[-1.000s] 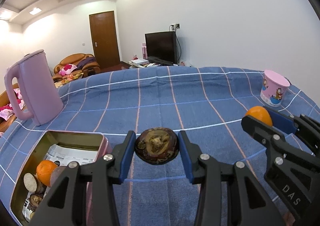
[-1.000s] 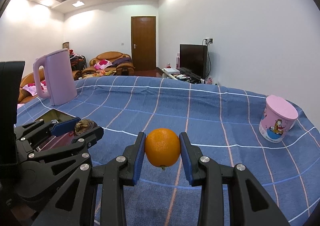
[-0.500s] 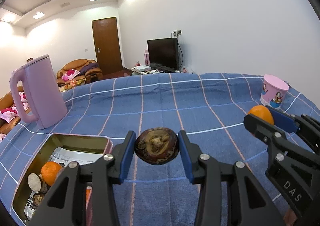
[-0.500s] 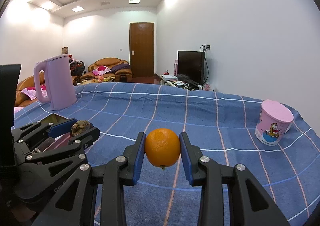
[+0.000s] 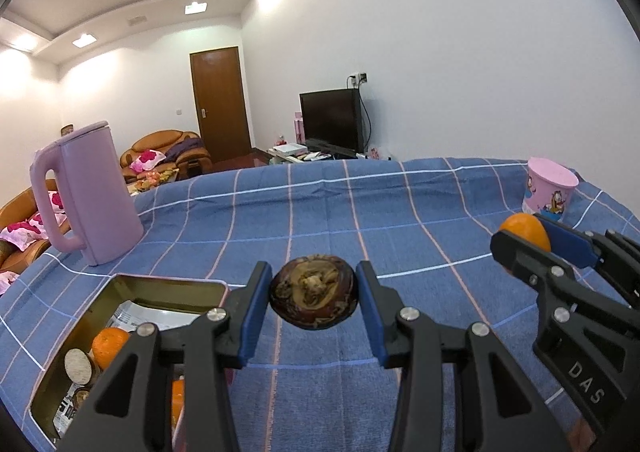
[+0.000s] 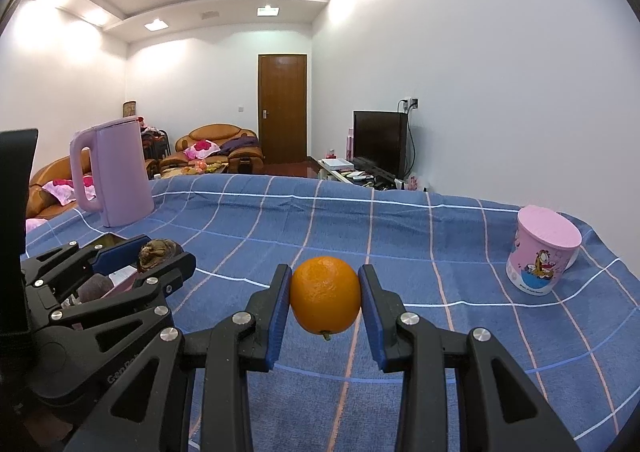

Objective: Organize fruits
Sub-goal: 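Lift the dark taro and orange and carry both toward the pink tin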

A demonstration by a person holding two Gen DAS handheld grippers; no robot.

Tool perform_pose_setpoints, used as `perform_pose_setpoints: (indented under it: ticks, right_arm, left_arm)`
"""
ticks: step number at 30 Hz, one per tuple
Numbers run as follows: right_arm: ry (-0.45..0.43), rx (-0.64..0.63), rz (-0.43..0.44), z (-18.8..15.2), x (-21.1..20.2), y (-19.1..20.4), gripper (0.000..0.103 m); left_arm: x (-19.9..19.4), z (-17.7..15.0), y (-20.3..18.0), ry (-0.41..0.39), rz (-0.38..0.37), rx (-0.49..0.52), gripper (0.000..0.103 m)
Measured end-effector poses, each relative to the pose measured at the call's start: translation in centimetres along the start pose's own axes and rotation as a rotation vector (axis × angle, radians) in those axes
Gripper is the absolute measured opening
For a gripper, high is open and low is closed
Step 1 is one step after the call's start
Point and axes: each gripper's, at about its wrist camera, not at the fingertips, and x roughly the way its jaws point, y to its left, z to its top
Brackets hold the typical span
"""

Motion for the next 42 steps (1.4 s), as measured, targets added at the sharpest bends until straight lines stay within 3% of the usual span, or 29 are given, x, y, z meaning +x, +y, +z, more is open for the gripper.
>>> perform_pose_setpoints:
  ticks: [26, 35, 42]
  right_arm:
    - [-0.062, -0.004, 0.008, -0.4, -2.4, 1.0, 0.036]
    - [-0.049, -0.024, 0.016, -0.7, -3.1, 2.3, 0.036]
    - [-0.024, -0.027, 0.069, -0.9, -3.0, 4.1, 0.036]
  left_arm:
    - [-1.9, -0.5, -0.2, -0.039, 0.008, 0.028, 0.045]
    - [-3.8, -1.4, 1.3, -0.044, 0.005, 0.021, 0.045]
    - [-4.9, -2.1, 3.8, -0.026, 0.020, -0.008, 0.045]
